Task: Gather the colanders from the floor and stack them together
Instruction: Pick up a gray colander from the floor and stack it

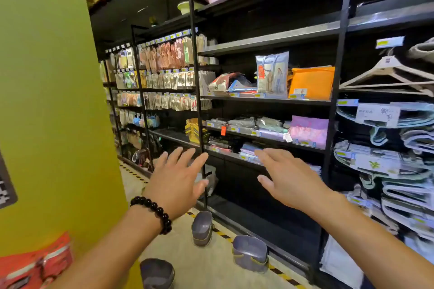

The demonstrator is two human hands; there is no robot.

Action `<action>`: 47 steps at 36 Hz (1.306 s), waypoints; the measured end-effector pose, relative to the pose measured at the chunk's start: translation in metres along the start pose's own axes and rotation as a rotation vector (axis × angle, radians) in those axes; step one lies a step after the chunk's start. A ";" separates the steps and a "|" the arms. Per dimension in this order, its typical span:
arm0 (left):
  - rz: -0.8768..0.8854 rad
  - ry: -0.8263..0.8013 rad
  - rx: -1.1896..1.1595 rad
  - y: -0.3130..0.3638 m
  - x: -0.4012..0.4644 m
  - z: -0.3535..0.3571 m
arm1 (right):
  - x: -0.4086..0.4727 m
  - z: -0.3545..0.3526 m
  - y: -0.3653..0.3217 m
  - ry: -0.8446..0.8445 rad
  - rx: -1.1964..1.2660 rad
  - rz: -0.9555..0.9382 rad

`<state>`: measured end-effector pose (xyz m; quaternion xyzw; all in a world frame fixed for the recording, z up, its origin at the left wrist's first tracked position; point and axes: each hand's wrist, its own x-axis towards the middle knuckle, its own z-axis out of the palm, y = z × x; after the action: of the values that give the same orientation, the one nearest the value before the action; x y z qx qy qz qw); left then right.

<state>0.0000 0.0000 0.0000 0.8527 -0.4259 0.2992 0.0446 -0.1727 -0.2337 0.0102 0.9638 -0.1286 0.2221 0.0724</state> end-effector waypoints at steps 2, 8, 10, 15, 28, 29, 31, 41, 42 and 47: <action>0.002 -0.037 -0.015 0.016 0.003 0.008 | -0.005 0.005 0.011 -0.011 0.015 0.004; 0.050 -0.046 -0.004 0.056 -0.005 0.047 | -0.023 0.040 0.042 -0.108 -0.021 0.021; 0.053 -0.054 -0.017 0.065 -0.006 0.056 | -0.027 0.052 0.049 -0.110 -0.017 0.015; 0.054 -0.060 -0.007 0.078 -0.006 0.078 | -0.030 0.084 0.059 -0.125 0.003 0.006; 0.056 -0.187 -0.079 0.053 0.006 0.167 | 0.001 0.185 0.055 -0.218 -0.010 0.037; 0.060 -0.199 -0.082 0.050 0.007 0.176 | 0.006 0.194 0.055 -0.227 -0.008 0.042; 0.067 -0.220 -0.085 0.041 0.010 0.193 | 0.015 0.212 0.055 -0.244 0.000 0.053; 0.081 -0.326 -0.120 0.002 0.031 0.274 | 0.070 0.288 0.051 -0.317 0.060 0.085; 0.080 -0.334 -0.124 -0.001 0.034 0.281 | 0.074 0.293 0.050 -0.319 0.072 0.088; 0.060 -0.395 -0.139 -0.009 0.042 0.311 | 0.084 0.318 0.053 -0.257 0.066 -0.020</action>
<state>0.1728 -0.1269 -0.2292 0.8766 -0.4711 0.0973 0.0103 0.0157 -0.3648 -0.2314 0.9874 -0.1200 0.1000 0.0258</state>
